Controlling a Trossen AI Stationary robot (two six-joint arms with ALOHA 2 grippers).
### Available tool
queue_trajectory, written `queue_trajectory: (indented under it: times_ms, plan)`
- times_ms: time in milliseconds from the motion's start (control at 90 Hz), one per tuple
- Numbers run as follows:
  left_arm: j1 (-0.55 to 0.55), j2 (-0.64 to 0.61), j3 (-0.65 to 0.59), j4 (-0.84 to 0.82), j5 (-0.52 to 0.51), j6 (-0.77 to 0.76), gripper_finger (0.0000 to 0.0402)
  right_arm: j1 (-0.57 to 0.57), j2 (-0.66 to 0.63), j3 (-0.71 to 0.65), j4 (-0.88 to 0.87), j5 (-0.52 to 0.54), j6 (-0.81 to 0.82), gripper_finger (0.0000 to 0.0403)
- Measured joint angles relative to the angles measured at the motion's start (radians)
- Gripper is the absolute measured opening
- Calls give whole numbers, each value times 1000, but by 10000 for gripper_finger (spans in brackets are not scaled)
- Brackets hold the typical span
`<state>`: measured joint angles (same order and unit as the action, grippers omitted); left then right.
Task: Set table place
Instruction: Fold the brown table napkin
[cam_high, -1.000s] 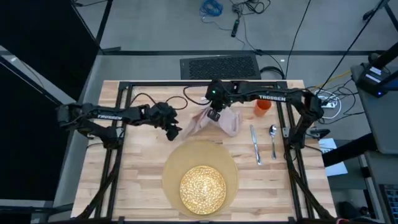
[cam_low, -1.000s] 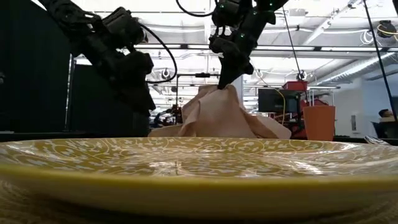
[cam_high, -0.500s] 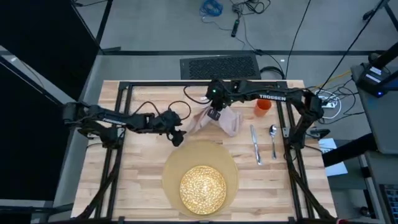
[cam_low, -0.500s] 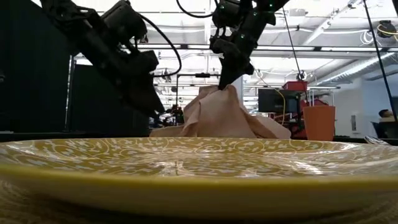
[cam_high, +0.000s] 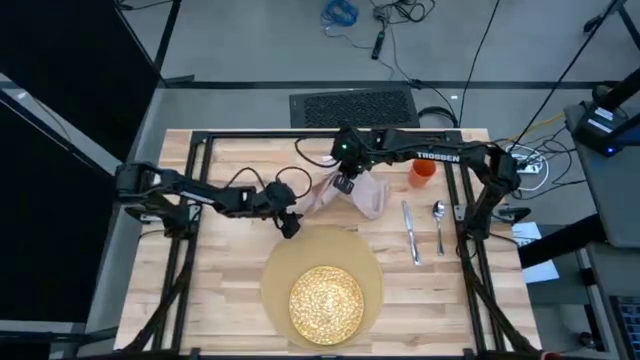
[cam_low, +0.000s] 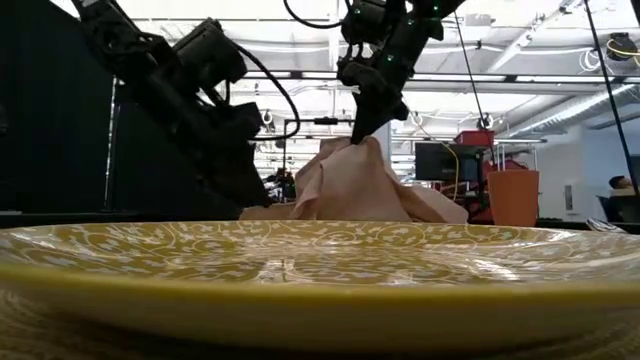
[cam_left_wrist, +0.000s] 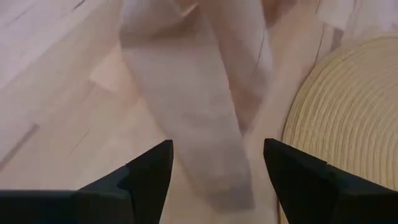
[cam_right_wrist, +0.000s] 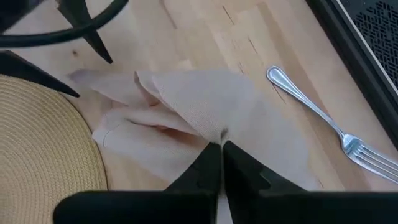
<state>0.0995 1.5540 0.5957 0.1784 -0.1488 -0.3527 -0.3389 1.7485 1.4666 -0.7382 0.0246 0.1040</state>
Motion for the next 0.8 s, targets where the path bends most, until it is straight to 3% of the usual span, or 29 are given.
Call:
queue_trajectory:
  times_ms: [378, 489, 633, 800]
  plan:
    - [0, 40, 0, 0, -50, -1, 222, 0, 0, 0, -5, 0, 1, 0]
    - [0, 40, 0, -1, -54, 20, 163, 0, 0, 0, -5, 0, 1, 0]
    - [0, 40, 0, 1, -42, 48, 27, 0, 0, 0, -5, 0, -11, 0]
    - [0, 40, 0, 8, -39, 54, 2, 0, 0, 0, -6, 0, -11, 6]
